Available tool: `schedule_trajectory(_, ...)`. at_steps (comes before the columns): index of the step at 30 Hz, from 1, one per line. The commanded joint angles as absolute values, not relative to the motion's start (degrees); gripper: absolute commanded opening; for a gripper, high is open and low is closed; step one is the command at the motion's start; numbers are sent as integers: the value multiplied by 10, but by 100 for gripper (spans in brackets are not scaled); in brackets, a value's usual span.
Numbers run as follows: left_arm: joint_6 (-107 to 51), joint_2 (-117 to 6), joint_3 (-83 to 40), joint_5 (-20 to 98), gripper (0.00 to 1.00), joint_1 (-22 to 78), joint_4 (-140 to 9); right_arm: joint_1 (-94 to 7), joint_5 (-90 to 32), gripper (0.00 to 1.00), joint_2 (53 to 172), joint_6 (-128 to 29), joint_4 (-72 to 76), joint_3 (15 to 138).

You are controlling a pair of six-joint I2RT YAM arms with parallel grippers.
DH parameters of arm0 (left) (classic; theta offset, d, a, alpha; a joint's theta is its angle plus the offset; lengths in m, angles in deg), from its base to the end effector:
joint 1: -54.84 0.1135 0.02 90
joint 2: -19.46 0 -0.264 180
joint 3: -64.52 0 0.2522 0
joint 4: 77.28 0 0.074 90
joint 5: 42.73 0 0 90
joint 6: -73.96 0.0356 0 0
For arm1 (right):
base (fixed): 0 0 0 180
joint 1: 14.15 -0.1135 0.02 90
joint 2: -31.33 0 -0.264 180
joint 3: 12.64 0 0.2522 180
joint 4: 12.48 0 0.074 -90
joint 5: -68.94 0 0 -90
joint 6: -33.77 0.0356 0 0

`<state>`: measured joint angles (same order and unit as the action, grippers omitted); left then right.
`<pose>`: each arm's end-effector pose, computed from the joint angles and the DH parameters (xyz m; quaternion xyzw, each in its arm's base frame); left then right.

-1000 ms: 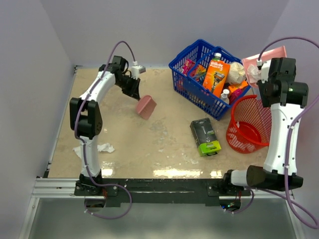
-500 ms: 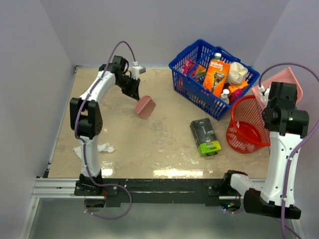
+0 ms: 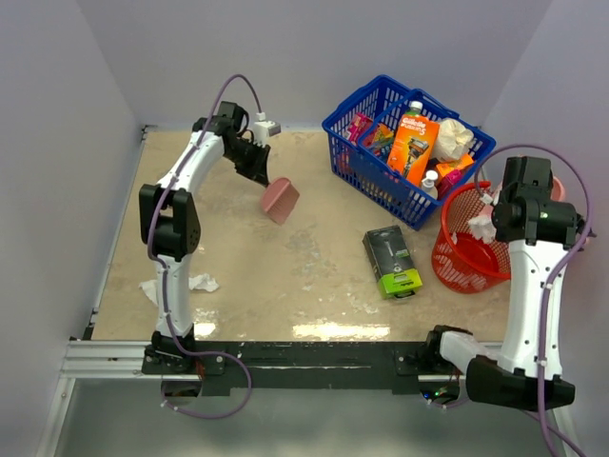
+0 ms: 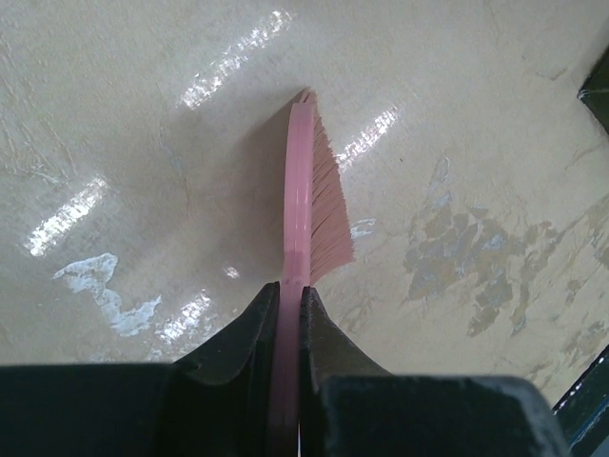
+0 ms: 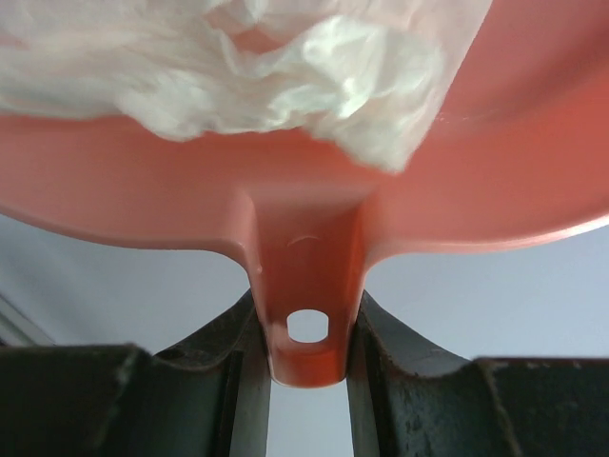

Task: Sweep away the paper scraps from the table

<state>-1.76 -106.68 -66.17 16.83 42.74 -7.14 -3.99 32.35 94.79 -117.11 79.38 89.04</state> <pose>0.4561 -0.1162 0.2514 0.2692 0.9056 -0.2527 0.2088 0.1491 -0.0558 0.4290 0.2368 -0.8270 0.5094 0.0212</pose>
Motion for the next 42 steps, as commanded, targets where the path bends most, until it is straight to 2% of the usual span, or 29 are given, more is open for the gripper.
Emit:
schedule_trajectory(1,-14,-1043,-654,200,0,426,-93,-38,362,0,901,-1274,829,831)
schedule_trajectory(6,-19,-1007,-609,199,0,426,-131,-38,360,0,896,-1287,827,765)
schedule_trajectory(11,-38,-970,-573,195,0,425,-167,-38,346,0,972,-1262,829,850)
schedule_trajectory(16,-42,-963,-575,196,0,426,-174,-38,349,0,985,-1276,824,857)
schedule_trajectory(19,-40,-957,-581,198,0,426,-173,-38,304,0,998,-1249,823,883)
schedule_trajectory(20,-41,-954,-583,198,0,426,-172,-38,283,0,1008,-1233,816,924)
schedule_trajectory(22,-43,-943,-592,198,0,425,-168,-38,149,0,1060,-1160,823,998)
schedule_trajectory(23,-50,-937,-600,196,0,425,-167,-32,92,0,1076,-1140,827,1075)
schedule_trajectory(25,-51,-916,-623,198,0,425,-170,-32,-74,0,1100,-1115,826,1117)
schedule_trajectory(28,-43,-887,-654,233,0,426,-170,-62,-203,0,1140,-1043,796,1168)
schedule_trajectory(31,-29,-850,-647,279,0,425,-166,-127,-260,0,1189,-975,792,1213)
schedule_trajectory(35,10,-795,-600,341,0,425,-148,-242,-336,0,1223,-947,771,1189)
schedule_trajectory(38,80,-760,-583,352,0,425,-94,-299,-355,0,1247,-941,747,1175)
schedule_trajectory(42,170,-724,-572,380,0,426,17,-328,-450,0,1267,-906,715,1165)
